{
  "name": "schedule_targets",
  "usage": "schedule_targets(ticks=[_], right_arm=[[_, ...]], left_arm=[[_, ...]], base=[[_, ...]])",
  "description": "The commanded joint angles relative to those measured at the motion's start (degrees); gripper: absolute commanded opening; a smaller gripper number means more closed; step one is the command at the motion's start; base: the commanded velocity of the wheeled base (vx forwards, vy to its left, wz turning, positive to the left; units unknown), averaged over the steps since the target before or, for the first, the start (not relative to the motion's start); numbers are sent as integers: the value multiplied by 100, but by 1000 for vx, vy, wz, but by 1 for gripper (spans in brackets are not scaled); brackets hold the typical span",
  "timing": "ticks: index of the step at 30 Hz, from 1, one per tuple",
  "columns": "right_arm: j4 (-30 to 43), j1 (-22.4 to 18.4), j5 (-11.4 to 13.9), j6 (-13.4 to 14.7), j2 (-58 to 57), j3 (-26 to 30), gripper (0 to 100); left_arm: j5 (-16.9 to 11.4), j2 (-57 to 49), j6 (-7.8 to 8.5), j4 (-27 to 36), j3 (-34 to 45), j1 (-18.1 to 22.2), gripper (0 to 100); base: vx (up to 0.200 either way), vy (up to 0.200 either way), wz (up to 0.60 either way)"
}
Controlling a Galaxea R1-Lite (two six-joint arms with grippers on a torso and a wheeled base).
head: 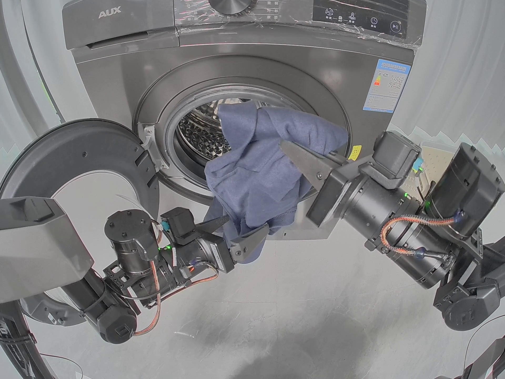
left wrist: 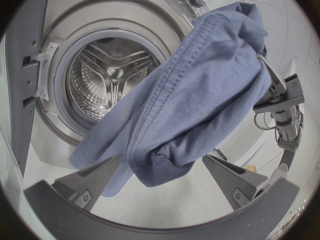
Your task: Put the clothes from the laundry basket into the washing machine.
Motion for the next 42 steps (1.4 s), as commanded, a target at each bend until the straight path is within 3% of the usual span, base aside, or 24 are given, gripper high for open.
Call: schedule_targets(ticks=[1,15,20,26,27,35,42], right_arm=[[-2,6,1,-1,7,-2,0],[-2,32,1,-1,7,7,0],[-10,32,-8,8,7,33,0],[-2,32,-8,8,-2,42,0],[-10,32,-8,8,-2,42,0],[-2,6,-8,8,16,42,0],[7,-64,-8,8,16,50,0]], left_arm=[[32,258,-81,-54,-145,-4,100],[155,531,-107,-247,-365,-4,100],[401,540,-107,-247,-567,-4,100],[436,548,-107,-247,-602,-4,100],[436,548,-107,-256,-602,-4,0],[454,469,-72,-265,-559,-75,0],[463,-295,-10,-265,-84,-329,0]], base=[[0,0,0],[0,0,0],[0,0,0],[0,0,0],[0,0,0],[0,0,0],[0,0,0]])
